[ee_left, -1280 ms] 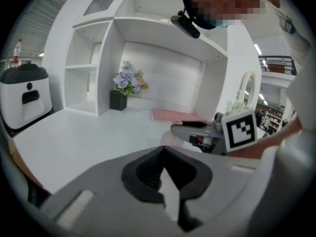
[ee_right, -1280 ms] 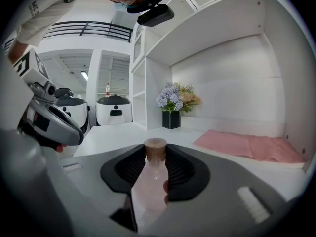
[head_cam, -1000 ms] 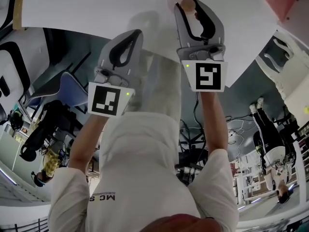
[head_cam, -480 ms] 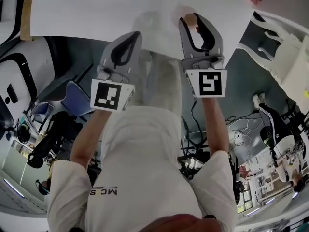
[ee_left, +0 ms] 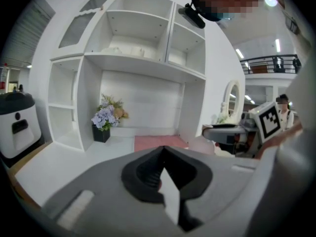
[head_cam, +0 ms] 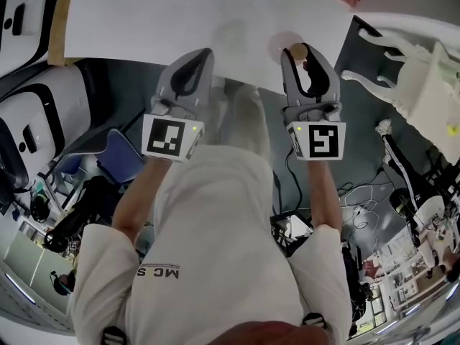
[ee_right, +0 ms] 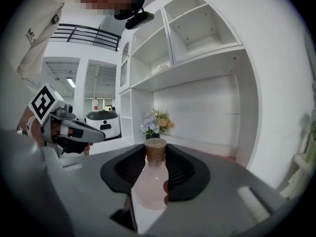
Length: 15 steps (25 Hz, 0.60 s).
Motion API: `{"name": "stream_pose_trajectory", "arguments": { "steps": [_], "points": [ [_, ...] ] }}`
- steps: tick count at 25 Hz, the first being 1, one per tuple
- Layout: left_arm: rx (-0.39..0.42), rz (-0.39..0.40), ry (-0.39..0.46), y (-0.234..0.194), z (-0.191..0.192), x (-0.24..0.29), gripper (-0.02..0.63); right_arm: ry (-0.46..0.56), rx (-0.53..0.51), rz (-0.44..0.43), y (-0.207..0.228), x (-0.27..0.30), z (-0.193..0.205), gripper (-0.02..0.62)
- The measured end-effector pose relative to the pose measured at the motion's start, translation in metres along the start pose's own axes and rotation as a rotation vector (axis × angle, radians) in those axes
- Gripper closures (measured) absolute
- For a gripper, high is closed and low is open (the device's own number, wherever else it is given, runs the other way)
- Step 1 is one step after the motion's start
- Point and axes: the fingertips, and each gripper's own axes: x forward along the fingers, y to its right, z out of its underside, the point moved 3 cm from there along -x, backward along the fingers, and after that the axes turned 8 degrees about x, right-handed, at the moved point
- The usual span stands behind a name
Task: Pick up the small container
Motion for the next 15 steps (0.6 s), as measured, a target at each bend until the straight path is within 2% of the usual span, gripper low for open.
{"name": "stream_pose_trajectory", "arguments": {
  "steps": [4, 10, 15],
  "points": [
    [-0.030, -0.003, 0.022, 0.007, -0.028, -0.017, 0.606, 0.000, -0.006, 0.011, -0.005, -0.028, -0.026, 0.469],
    [0.029, 0.038, 0.060, 0.019, -0.071, -0.048, 0.606, 0.020, 0.018, 0.027, -0.028, -0.068, -0.066, 0.469],
    [0.039, 0.042, 0.105, 0.024, -0.093, -0.062, 0.606, 0.038, 0.014, 0.043, -0.040, -0.092, -0.084, 0.469]
  ]
}}
